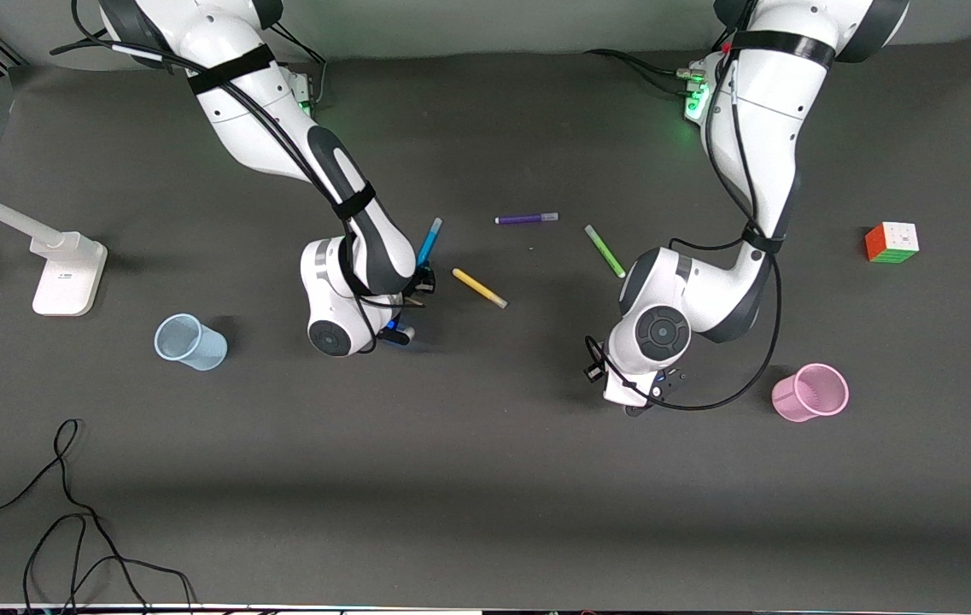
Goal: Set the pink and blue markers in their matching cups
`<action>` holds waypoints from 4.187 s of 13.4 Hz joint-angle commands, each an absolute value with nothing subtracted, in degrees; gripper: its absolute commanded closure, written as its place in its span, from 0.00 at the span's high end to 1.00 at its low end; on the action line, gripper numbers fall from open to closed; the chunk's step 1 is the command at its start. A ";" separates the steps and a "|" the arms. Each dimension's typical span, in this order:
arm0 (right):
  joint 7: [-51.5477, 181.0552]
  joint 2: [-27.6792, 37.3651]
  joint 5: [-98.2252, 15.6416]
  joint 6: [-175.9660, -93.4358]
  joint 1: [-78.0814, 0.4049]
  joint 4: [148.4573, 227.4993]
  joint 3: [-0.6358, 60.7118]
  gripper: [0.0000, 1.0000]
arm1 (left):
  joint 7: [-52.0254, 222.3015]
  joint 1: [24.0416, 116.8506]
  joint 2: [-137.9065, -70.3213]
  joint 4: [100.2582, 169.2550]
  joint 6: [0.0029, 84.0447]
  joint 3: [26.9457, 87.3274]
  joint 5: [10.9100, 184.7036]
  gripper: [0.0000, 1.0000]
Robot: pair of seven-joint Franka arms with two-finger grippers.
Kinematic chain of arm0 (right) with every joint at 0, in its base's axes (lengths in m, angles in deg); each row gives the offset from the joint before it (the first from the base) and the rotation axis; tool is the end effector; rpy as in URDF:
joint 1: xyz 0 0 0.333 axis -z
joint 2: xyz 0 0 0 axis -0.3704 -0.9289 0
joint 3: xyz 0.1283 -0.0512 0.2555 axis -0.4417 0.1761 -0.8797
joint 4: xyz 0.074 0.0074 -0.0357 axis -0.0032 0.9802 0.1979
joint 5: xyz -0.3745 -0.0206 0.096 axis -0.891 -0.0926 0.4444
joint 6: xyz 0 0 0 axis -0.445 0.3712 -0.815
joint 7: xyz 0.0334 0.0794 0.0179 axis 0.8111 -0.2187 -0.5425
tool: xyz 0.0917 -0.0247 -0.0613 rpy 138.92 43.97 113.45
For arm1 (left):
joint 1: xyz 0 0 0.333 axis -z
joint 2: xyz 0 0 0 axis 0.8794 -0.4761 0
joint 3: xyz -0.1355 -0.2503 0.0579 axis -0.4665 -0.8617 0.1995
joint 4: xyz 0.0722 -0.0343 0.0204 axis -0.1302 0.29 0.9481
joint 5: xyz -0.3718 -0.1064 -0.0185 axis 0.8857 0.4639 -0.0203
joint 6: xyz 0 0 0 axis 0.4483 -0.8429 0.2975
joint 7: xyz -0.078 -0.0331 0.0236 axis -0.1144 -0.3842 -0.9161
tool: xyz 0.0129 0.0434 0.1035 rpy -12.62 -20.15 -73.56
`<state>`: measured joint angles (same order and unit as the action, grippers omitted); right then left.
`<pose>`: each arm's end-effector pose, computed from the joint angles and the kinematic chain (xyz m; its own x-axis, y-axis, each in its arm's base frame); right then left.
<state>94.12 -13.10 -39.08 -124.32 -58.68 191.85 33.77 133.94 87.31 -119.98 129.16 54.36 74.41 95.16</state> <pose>0.4667 0.3052 0.1049 0.6693 -0.2431 -0.7021 -0.3412 -0.9400 0.0002 0.5829 -0.2961 0.1628 0.8289 0.5426 -0.1363 0.5425 -0.8391 -0.0410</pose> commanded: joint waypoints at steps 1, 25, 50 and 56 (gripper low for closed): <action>94.22 -11.95 -37.71 -125.08 -59.09 192.93 34.26 0.01 | 134.94 88.11 -119.19 130.14 54.86 74.93 95.67 0.00; 39.55 21.89 -72.61 -150.54 -59.53 210.22 67.30 0.00 | 92.93 50.77 -124.27 98.41 2.47 75.02 107.44 0.00; 54.64 21.45 -65.83 -111.24 -62.25 182.68 66.78 1.00 | 89.59 60.25 -104.30 107.25 6.33 75.02 92.07 1.00; 74.09 30.40 -80.21 -103.98 -66.24 178.60 59.25 1.00 | 89.76 61.92 -80.18 132.84 18.71 74.67 88.48 1.00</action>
